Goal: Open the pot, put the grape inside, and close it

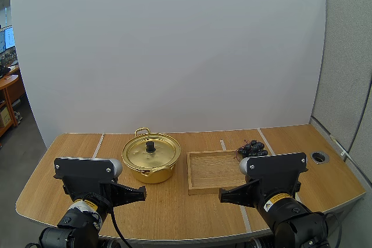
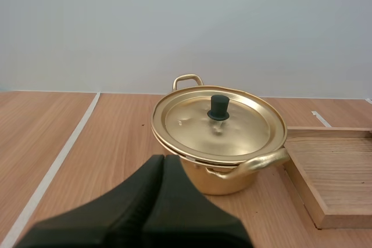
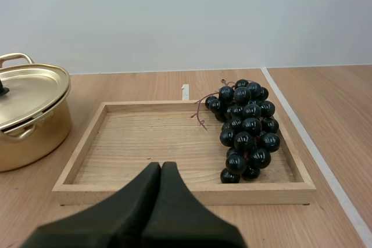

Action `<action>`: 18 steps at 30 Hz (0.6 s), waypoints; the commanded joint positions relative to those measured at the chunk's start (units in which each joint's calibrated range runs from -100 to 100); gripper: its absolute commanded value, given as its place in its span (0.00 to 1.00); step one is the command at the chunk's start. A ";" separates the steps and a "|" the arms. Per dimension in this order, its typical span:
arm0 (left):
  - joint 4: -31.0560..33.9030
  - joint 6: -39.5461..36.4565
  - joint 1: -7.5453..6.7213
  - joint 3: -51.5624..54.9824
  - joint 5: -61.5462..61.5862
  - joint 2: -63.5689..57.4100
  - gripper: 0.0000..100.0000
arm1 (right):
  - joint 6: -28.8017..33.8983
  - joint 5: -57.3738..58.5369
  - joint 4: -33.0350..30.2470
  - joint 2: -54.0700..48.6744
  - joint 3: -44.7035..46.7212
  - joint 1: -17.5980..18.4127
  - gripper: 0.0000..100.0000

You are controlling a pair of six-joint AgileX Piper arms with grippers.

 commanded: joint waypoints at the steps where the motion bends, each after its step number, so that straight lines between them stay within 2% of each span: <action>1: 0.27 -0.43 0.09 0.09 0.14 -0.24 0.00 | 0.00 -1.19 -0.15 -0.25 0.10 -0.20 0.00; 9: 1.78 -0.32 0.09 -0.89 -0.02 -0.24 0.00 | 0.00 -1.37 0.15 -0.25 -0.83 -0.20 0.00; 18: 3.31 0.39 0.09 -13.16 -0.02 -0.24 0.00 | 0.00 -1.19 0.15 -0.25 -15.92 -0.20 0.00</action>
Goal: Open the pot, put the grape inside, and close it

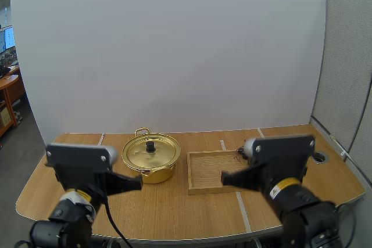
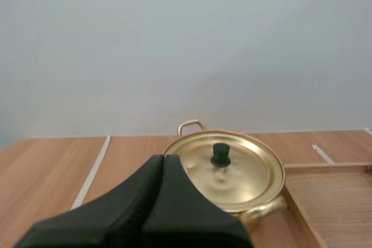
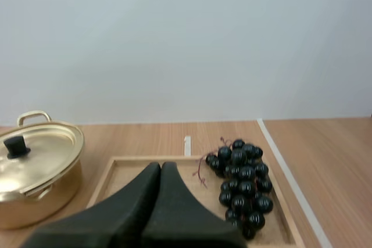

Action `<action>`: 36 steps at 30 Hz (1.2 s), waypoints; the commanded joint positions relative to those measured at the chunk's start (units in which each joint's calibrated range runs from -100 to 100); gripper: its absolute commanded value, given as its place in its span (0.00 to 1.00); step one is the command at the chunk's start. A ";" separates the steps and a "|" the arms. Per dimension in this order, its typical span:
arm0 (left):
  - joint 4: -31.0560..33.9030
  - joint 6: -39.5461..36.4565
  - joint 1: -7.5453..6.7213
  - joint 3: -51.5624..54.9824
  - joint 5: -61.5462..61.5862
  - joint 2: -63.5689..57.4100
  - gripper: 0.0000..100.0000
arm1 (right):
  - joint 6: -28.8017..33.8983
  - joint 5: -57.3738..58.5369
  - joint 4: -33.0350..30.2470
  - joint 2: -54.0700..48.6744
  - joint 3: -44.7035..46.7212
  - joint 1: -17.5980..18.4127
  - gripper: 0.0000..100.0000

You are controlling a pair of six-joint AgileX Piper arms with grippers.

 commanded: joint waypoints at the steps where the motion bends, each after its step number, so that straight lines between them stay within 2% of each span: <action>1: 0.69 0.39 0.09 -6.53 -0.70 -0.24 0.00 | 0.00 -1.34 0.15 -0.25 -9.92 -0.20 0.00; 10: 1.76 0.39 0.09 -21.97 2.57 -0.24 0.00 | -0.27 1.85 0.15 -0.25 -22.17 -0.20 0.00; 15: 2.49 0.39 0.09 -30.39 15.03 -0.24 0.00 | -0.27 10.47 0.15 -0.25 -27.34 -0.20 0.00; 20: 2.85 0.57 0.09 -36.30 23.16 -0.24 0.00 | -0.27 23.98 0.15 -0.25 -33.52 -0.20 0.00; 25: 3.09 1.35 0.09 -39.12 29.38 -0.24 0.00 | -0.27 31.38 -0.23 -0.25 -38.66 -0.20 0.00; 31: 3.09 2.38 0.09 -39.30 29.68 0.27 0.00 | -0.27 32.94 -0.34 -0.25 -42.08 -0.20 0.00; 36: 3.09 2.38 0.09 -39.36 29.88 5.57 0.00 | -0.27 32.94 -0.34 2.59 -42.70 -0.20 0.00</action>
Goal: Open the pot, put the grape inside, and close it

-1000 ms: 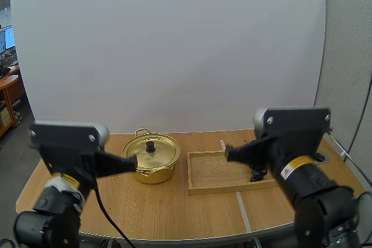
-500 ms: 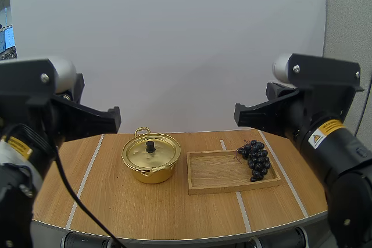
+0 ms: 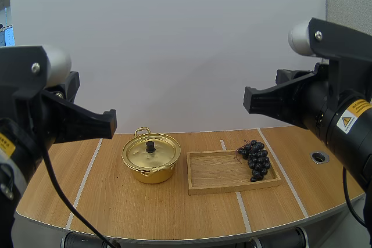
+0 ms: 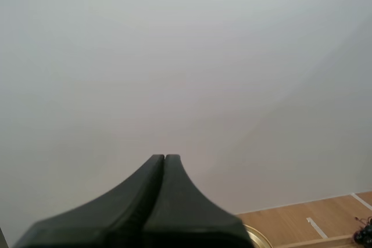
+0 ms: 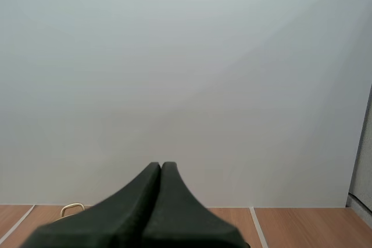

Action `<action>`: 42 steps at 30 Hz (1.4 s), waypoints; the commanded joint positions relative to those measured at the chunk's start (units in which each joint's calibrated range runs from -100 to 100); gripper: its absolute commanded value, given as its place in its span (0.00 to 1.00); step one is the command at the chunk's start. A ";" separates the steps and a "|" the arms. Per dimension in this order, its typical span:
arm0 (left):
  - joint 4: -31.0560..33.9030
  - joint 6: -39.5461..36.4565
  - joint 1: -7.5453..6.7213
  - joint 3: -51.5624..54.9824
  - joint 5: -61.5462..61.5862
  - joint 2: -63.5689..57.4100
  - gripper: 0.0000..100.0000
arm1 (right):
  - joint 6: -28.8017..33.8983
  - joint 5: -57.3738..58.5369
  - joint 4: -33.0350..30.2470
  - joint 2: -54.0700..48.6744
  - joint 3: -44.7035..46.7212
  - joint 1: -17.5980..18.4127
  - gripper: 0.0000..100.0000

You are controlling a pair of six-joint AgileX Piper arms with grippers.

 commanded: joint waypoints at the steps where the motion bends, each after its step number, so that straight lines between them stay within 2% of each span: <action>1: 0.09 0.05 0.09 -0.66 0.08 4.19 0.00 | -0.27 0.19 -0.21 2.54 -0.45 -0.20 0.00; 18: 0.09 2.18 0.09 -11.46 -0.04 31.49 0.00 | -0.36 1.76 -2.86 23.01 -0.45 -0.20 0.00; 30: 0.09 2.57 0.09 -11.46 0.35 47.48 0.00 | -0.36 2.12 -2.86 36.12 -0.45 -0.20 0.00; 39: 0.09 2.14 0.09 -11.46 3.07 55.78 0.00 | 0.42 2.13 -2.54 42.12 -0.45 -0.20 0.01; 41: 0.09 1.27 0.09 -11.46 3.07 56.47 0.01 | 0.42 2.13 -2.54 42.36 -0.45 -0.20 0.19; 42: 0.09 0.66 0.09 -11.46 3.07 56.60 0.03 | 0.42 2.13 -2.54 42.36 -0.45 -0.20 0.31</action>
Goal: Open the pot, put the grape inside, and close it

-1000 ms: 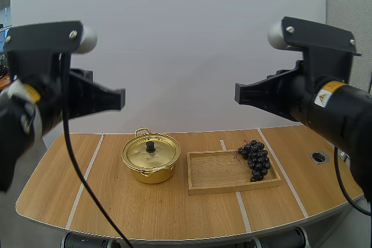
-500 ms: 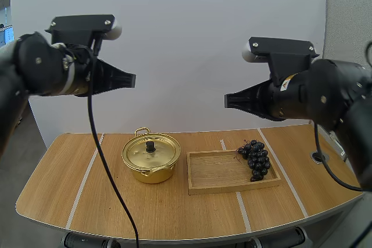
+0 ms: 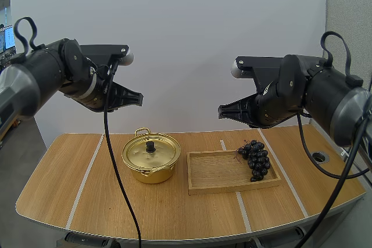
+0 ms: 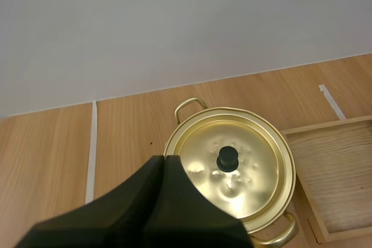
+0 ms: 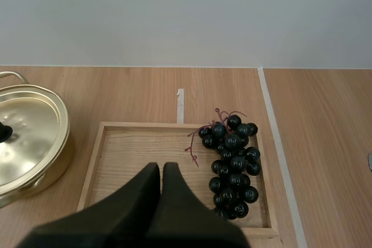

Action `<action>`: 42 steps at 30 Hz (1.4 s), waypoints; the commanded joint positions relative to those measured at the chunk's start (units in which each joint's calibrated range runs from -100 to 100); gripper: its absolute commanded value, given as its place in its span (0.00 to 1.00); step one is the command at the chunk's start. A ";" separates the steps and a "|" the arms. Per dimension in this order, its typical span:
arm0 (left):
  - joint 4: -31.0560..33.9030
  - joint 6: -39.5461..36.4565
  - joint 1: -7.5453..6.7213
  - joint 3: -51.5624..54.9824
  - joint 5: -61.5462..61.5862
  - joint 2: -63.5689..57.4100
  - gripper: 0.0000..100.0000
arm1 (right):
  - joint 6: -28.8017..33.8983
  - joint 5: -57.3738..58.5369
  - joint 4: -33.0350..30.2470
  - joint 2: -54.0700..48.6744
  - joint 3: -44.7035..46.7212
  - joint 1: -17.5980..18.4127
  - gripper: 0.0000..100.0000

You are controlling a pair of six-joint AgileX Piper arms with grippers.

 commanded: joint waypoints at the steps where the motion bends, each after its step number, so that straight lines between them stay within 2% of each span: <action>1: -0.05 -2.02 0.09 -0.57 -0.23 0.92 0.06 | 0.42 -0.05 -0.11 -0.08 -0.45 -0.20 0.45; 3: -0.05 -2.42 0.09 -0.57 -0.23 0.92 0.19 | 0.42 -0.51 -0.11 -0.08 -0.45 -0.20 0.74; 4: -0.05 -2.42 0.09 -0.57 -0.23 1.04 0.26 | 0.42 -0.51 -0.11 -0.08 -0.45 -0.20 0.93; 5: -0.05 -2.42 0.09 -0.57 -0.23 1.04 0.37 | 0.42 -0.51 -0.11 -0.08 -0.45 -0.20 1.00; 6: -0.05 -2.42 0.09 -0.57 -0.23 1.04 0.47 | 0.42 -0.51 -0.11 -0.08 -0.45 -0.20 1.00; 7: -0.05 -2.42 0.09 -0.57 -0.23 1.04 0.61 | 0.32 -0.51 -0.43 -0.08 -0.45 -0.20 1.00; 9: 0.06 -1.64 0.09 -0.57 -0.23 1.04 0.96 | 0.32 -0.51 -0.43 -0.08 -0.45 -0.20 1.00; 10: 0.06 -0.61 0.09 -0.57 -0.05 1.04 1.00 | 0.32 -0.51 -0.43 -0.08 -0.45 -0.20 1.00; 21: 0.06 3.25 0.09 -0.57 2.11 1.29 1.00 | 0.32 -0.51 -0.43 -0.08 -0.45 -0.20 1.00; 27: -4.91 16.02 0.09 -0.57 3.82 3.05 1.00 | 0.32 -0.51 -0.43 -0.08 -0.45 -0.20 1.00; 36: -7.59 24.08 -0.14 -3.39 5.16 14.08 1.00 | 0.32 -0.51 -0.43 -0.08 -0.45 -0.20 1.00; 42: -8.13 27.50 -0.14 -11.74 15.47 22.48 1.00 | 0.32 -0.51 -0.43 -0.08 -0.45 -0.20 1.00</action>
